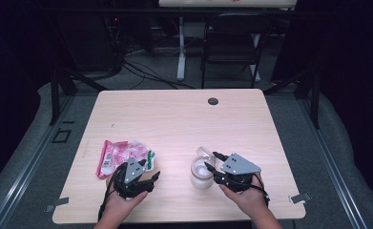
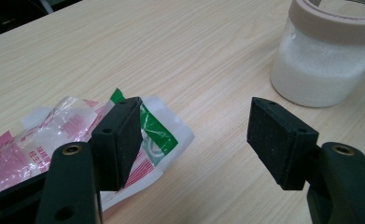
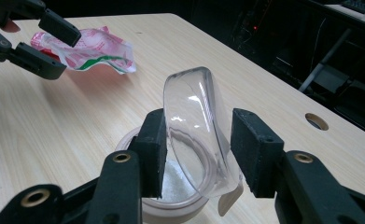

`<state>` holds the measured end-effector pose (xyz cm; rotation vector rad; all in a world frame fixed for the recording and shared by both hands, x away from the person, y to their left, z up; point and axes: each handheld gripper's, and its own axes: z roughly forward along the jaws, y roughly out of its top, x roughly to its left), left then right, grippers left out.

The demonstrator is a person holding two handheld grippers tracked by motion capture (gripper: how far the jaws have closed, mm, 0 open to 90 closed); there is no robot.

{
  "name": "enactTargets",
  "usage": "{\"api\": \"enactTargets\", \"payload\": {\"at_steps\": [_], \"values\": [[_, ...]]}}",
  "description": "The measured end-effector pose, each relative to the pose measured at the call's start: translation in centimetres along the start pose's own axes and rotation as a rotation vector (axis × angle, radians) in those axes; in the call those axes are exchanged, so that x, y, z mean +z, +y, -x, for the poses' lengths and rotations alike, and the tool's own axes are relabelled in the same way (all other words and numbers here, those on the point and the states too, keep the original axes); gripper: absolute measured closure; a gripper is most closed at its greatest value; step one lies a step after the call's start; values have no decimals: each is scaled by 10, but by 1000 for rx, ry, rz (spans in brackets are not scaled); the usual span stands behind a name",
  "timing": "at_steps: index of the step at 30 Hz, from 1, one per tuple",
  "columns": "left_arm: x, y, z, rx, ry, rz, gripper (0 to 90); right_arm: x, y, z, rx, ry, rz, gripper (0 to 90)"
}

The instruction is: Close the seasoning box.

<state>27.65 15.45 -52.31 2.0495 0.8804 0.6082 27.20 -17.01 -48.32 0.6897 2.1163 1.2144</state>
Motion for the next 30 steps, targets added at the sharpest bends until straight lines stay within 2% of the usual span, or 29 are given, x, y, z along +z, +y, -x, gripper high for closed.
{"api": "enactTargets", "payload": {"at_steps": [9,13,18,23,30], "values": [[0,1,0,1,-4,2,349,1,-1,-5,-21,-1,-8,537],[0,1,0,3,-5,1,349,3,-1,-6,-23,18,-11,506],[0,1,-1,1,-2,3,349,6,-1,-13,-43,66,-17,494],[-1,1,-2,-1,1,6,350,11,-2,-20,-79,65,-43,509],[-1,1,-2,-1,0,5,349,12,-3,-21,-71,73,-43,500]]}}
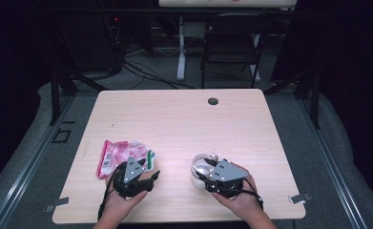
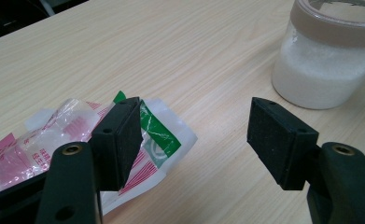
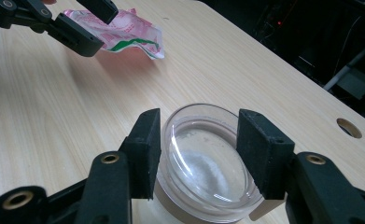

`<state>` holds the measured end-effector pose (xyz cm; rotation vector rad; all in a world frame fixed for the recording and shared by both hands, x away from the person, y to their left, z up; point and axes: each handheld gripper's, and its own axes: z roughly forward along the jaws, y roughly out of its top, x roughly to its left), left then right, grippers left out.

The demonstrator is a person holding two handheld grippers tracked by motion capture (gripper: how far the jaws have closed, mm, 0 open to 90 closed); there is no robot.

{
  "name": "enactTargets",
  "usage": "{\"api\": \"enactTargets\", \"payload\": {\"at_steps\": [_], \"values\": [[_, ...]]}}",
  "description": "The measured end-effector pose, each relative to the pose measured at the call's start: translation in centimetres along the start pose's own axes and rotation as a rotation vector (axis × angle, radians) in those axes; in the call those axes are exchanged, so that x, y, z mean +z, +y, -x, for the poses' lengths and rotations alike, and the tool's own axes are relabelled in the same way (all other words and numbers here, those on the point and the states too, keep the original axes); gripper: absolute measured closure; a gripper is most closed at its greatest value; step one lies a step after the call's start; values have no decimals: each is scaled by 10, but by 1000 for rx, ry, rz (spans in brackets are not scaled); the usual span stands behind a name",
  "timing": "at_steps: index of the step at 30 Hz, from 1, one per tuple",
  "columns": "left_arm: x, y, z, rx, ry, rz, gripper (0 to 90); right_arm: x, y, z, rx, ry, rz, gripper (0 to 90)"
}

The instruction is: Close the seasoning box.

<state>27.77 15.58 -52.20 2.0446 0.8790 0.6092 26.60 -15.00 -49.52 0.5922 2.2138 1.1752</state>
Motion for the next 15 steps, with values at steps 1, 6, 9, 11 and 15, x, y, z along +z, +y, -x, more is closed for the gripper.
{"api": "enactTargets", "payload": {"at_steps": [1,6,9,11,15], "values": [[0,0,0,-1,-1,1,349,0,0,0,3,1,0,499],[-1,1,0,-1,0,3,349,-3,0,4,34,8,19,495],[-2,1,0,-2,0,3,349,-5,0,8,57,6,31,495],[-2,2,0,0,2,6,349,-7,0,12,71,3,32,495],[-4,2,0,-6,2,12,349,-10,-3,20,111,-11,42,495]]}}
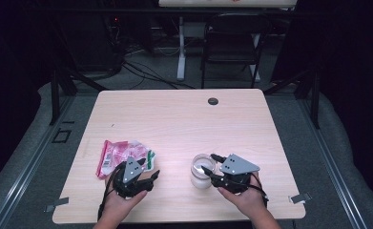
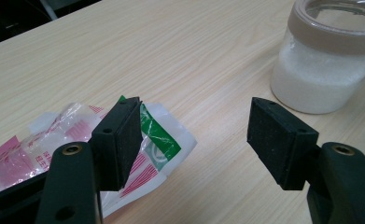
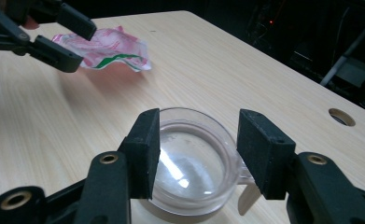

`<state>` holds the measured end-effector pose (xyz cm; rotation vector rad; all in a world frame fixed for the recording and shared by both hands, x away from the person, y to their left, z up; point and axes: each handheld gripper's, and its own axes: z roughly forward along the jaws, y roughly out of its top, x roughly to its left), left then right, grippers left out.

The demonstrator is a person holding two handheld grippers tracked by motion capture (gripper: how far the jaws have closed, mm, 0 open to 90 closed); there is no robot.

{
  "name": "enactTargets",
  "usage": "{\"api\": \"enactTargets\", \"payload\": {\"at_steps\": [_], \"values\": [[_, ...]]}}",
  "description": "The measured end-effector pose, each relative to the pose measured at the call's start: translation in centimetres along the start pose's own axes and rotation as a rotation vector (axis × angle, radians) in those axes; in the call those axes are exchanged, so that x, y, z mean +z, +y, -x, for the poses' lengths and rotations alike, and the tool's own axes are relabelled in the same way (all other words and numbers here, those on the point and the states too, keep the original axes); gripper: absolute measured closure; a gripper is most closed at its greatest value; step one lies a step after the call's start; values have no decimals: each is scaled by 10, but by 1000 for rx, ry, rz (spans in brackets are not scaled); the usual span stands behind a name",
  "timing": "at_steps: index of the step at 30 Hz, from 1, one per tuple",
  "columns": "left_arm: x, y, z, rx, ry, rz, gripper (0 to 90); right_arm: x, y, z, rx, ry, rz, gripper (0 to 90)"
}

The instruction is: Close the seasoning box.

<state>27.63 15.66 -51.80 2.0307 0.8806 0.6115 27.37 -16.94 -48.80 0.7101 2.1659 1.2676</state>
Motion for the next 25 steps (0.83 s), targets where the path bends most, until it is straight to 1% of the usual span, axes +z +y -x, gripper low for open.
{"api": "enactTargets", "payload": {"at_steps": [6,10,12,18,25], "values": [[-1,0,-3,-12,-2,9,350,-6,-4,14,65,-30,13,495],[-1,1,-4,-18,-4,12,350,-11,-6,22,93,-55,20,495],[-1,1,-4,-21,-5,15,350,-14,-7,26,110,-58,27,494],[-1,3,-6,-20,-2,22,350,-22,-12,38,192,-71,57,490],[-3,5,-10,-30,3,34,349,-29,-16,46,225,-95,70,484]]}}
